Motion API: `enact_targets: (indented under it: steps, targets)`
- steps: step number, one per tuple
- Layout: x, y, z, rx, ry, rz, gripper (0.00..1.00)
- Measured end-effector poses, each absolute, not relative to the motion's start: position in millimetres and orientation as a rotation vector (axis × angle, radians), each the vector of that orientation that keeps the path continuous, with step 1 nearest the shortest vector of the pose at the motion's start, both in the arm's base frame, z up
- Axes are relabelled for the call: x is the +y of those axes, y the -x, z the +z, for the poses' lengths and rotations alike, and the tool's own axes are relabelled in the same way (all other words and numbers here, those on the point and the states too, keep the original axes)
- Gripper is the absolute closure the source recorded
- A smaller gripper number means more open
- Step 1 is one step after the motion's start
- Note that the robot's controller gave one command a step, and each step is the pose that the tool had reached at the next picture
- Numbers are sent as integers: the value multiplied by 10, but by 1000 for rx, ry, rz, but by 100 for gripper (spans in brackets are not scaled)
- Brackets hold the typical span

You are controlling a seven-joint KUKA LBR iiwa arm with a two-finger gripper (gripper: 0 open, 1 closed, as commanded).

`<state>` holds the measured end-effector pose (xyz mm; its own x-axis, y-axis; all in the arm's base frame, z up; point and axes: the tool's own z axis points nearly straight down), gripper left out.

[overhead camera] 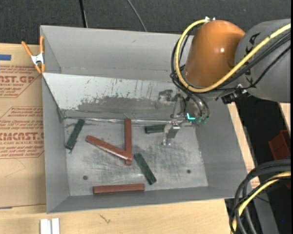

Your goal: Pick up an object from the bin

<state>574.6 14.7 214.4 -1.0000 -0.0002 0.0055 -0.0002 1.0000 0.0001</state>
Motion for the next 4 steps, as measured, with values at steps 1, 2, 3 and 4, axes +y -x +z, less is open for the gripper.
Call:
enact_targets:
  steps: [1, 2, 3, 4]
  targets:
    - [147, -5763, 2186, -3144, 0, -1, 0]
    - [-120, -5865, 1363, -3148, 24, -1, 0]
    - [-289, -5851, 931, -3130, 7, -1, 0]
    - [-306, -5949, 1179, -3143, 106, -2, 0]
